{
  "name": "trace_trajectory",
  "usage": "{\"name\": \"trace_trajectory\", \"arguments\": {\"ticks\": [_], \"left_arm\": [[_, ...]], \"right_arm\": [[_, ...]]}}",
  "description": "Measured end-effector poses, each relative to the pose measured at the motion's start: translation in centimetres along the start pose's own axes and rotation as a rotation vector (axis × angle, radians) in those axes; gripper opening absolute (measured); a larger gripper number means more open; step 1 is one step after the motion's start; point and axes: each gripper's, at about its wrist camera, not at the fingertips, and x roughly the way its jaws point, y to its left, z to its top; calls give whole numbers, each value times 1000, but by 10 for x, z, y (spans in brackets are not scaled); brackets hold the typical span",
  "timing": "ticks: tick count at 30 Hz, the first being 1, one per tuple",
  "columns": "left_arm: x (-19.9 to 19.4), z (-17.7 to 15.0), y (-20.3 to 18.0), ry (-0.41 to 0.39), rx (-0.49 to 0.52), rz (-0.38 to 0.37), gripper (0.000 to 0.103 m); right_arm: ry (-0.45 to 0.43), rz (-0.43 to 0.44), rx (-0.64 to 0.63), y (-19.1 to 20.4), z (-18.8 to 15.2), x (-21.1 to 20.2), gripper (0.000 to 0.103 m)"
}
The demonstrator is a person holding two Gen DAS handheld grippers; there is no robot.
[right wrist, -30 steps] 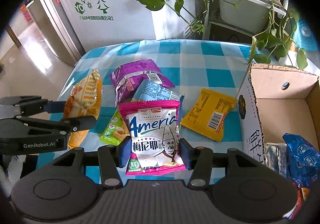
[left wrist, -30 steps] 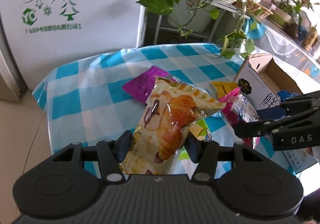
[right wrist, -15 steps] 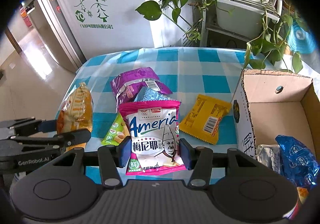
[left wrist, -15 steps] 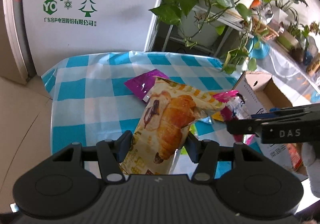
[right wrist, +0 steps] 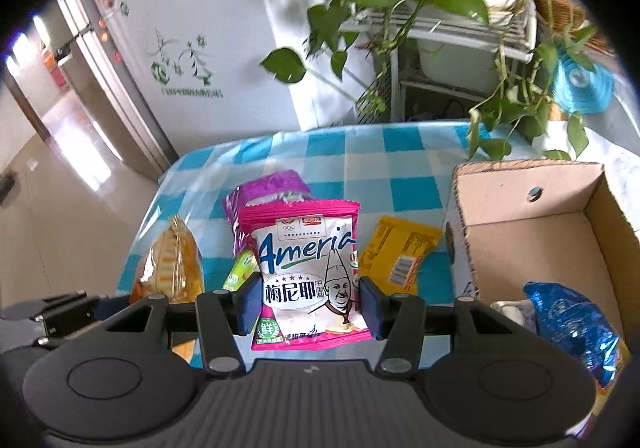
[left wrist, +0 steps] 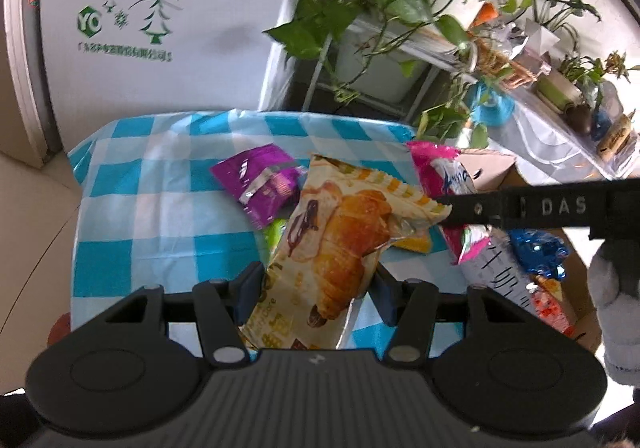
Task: Organize snacks
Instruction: 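Lift the pink bag with the right tool while the left tool lifts the croissant pack, then carry both packs over the box and open both tools to drop them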
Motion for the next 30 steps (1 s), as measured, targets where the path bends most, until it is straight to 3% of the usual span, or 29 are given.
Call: {"name": "trace_trajectory", "arguments": {"ticks": [7,17,30], "left_arm": [[-4,8,-34,-20,42,-62,56],[1,18,-89,-34,89,-163,56],[18,21,-167,-19,104,-313,56]], "right_arm": [[-100,10,83,-30,11,-33,57],[-220,-58,199,-88,14,-74,57],[-266,-161,312,-135,-1,-100,58]]}}
